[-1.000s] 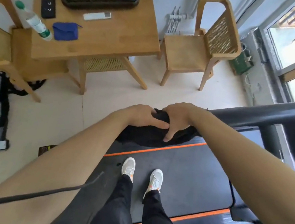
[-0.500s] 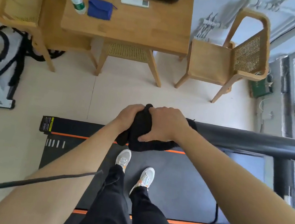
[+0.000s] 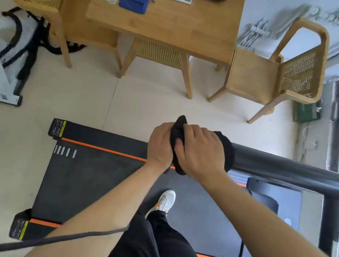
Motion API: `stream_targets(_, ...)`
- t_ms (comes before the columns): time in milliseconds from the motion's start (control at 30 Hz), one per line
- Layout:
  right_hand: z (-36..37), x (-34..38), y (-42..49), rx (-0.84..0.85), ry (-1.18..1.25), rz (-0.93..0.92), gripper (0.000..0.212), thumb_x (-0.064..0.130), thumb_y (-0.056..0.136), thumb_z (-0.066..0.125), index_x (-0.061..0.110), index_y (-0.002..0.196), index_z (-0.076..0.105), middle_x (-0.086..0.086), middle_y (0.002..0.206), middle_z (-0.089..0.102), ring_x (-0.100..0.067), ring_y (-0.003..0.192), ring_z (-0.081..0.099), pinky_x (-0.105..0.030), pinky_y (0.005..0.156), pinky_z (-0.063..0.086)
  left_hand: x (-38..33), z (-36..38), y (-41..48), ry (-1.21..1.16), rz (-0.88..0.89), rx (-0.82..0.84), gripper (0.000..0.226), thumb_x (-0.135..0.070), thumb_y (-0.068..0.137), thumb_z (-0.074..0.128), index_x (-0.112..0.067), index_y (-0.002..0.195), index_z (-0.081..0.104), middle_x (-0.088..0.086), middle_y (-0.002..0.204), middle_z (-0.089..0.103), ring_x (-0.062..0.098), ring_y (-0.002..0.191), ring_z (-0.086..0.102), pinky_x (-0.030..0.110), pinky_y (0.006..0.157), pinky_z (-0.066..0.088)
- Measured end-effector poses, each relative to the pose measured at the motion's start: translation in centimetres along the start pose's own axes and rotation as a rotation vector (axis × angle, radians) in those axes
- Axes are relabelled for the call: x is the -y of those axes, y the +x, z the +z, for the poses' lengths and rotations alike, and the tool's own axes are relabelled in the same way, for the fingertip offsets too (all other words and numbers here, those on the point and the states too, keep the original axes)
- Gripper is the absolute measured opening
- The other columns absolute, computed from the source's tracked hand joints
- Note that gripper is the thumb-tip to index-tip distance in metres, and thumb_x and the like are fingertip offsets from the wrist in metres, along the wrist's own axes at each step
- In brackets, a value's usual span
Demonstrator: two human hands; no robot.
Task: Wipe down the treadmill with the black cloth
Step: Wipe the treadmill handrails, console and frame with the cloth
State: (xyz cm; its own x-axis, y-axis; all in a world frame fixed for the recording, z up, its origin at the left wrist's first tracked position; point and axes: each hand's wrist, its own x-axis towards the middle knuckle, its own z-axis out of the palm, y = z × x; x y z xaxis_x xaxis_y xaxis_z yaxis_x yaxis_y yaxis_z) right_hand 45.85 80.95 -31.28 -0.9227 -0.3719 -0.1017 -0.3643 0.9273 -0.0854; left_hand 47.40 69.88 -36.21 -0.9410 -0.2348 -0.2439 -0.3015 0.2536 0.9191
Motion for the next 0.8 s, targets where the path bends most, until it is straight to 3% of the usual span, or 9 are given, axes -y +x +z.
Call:
stream_targets(100, -1.0, -2.3, 3.1, 0.276, 0.003, 0.009, 0.049, 0.053, 0.097, 0.028, 0.016, 0.096, 0.059, -0.011, 0.094, 0.067, -0.036, 0.084, 0.062, -0.039, 0.065, 0.037, -0.6, -1.8, 3.5, 0.246, -0.12, 0.386, 0.057, -0.042, 0.084, 0.033, -0.005, 0.104, 0.071, 0.014, 0.109, 0.073, 0.031, 0.102, 0.065, 0.043, 0.092, 0.048)
stream_targets(167, -1.2, -5.0, 3.3, 0.407, 0.047, 0.069, 0.061, 0.064, 0.095, 0.021, 0.02, 0.092, 0.064, -0.012, 0.099, 0.068, -0.036, 0.087, 0.06, -0.04, 0.069, 0.038, -1.9, -2.2, 5.5, 0.353, -0.166, 0.651, 0.048, -0.039, 0.093, 0.033, -0.011, 0.104, 0.071, 0.017, 0.119, 0.07, 0.032, 0.106, 0.063, 0.041, 0.095, 0.045)
stream_targets(233, -1.6, -8.2, 2.5, 0.501, 0.064, 0.155, 0.069, 0.071, 0.093, 0.016, 0.023, 0.088, 0.065, -0.007, 0.097, 0.068, -0.033, 0.085, 0.057, -0.04, 0.072, 0.04, -4.5, -0.9, 7.0, 0.508, -0.174, 0.872, 0.039, -0.028, 0.105, 0.03, -0.022, 0.096, 0.068, 0.011, 0.118, 0.068, 0.024, 0.1, 0.06, 0.036, 0.089, 0.041)
stream_targets(367, -3.1, -15.0, -1.5, 0.541, 0.023, 0.365, 0.069, 0.074, 0.091, 0.018, 0.026, 0.091, 0.067, -0.002, 0.091, 0.063, -0.03, 0.085, 0.057, -0.04, 0.074, 0.038, -9.2, 6.3, 6.1, 0.862, 0.025, 1.117, 0.049, -0.037, 0.109, 0.018, -0.019, 0.14, 0.052, 0.009, 0.147, 0.051, 0.029, 0.126, 0.05, 0.041, 0.103, 0.034)
stream_targets(400, -3.4, -16.3, -2.6, 0.499, 0.004, 0.411, 0.068, 0.074, 0.091, 0.018, 0.026, 0.089, 0.068, -0.003, 0.09, 0.065, -0.03, 0.083, 0.057, -0.039, 0.071, 0.038, -9.6, 8.1, 5.6, 0.942, 0.09, 1.139, 0.054, -0.04, 0.108, 0.014, -0.019, 0.143, 0.048, 0.012, 0.148, 0.05, 0.031, 0.123, 0.051, 0.043, 0.101, 0.035)
stream_targets(500, -3.0, -18.1, -4.9, 0.294, -0.093, 0.451, 0.067, 0.067, 0.093, 0.018, 0.024, 0.082, 0.068, -0.005, 0.082, 0.069, -0.029, 0.072, 0.056, -0.036, 0.064, 0.038, -9.3, 10.6, 4.5, 1.095, 0.281, 1.049, 0.068, -0.05, 0.092, 0.004, -0.019, 0.124, 0.055, 0.014, 0.122, 0.063, 0.029, 0.09, 0.051, 0.042, 0.079, 0.038)
stream_targets(633, -0.6, -13.2, -5.8, -0.088, -0.106, 0.367, 0.049, 0.044, 0.096, 0.033, 0.012, 0.075, 0.064, -0.008, 0.072, 0.066, -0.034, 0.067, 0.057, -0.041, 0.069, 0.044, -7.9, 6.4, 1.1, 1.009, 0.57, 0.529, 0.046, -0.041, 0.103, 0.023, -0.019, 0.09, 0.061, 0.001, 0.08, 0.063, 0.024, 0.07, 0.055, 0.035, 0.062, 0.034)
stream_targets(700, 1.2, -9.6, -5.9, -0.266, -0.057, 0.343, 0.034, 0.034, 0.094, 0.044, 0.011, 0.086, 0.067, -0.008, 0.083, 0.068, -0.034, 0.077, 0.059, -0.043, 0.075, 0.042, -5.7, 3.2, -0.3, 0.992, 0.699, 0.327, 0.039, -0.035, 0.103, 0.032, -0.017, 0.096, 0.066, 0.002, 0.083, 0.068, 0.026, 0.073, 0.061, 0.036, 0.061, 0.039)
stream_targets(800, 3.1, -4.5, -4.5, -0.446, 0.037, 0.289, 0.026, 0.028, 0.092, 0.05, 0.014, 0.102, 0.069, -0.003, 0.1, 0.07, -0.029, 0.093, 0.062, -0.042, 0.086, 0.041, -1.3, -1.0, 0.0, 0.857, 0.656, 0.156, 0.04, -0.031, 0.103, 0.035, -0.011, 0.12, 0.066, 0.006, 0.106, 0.071, 0.028, 0.09, 0.065, 0.042, 0.075, 0.051)
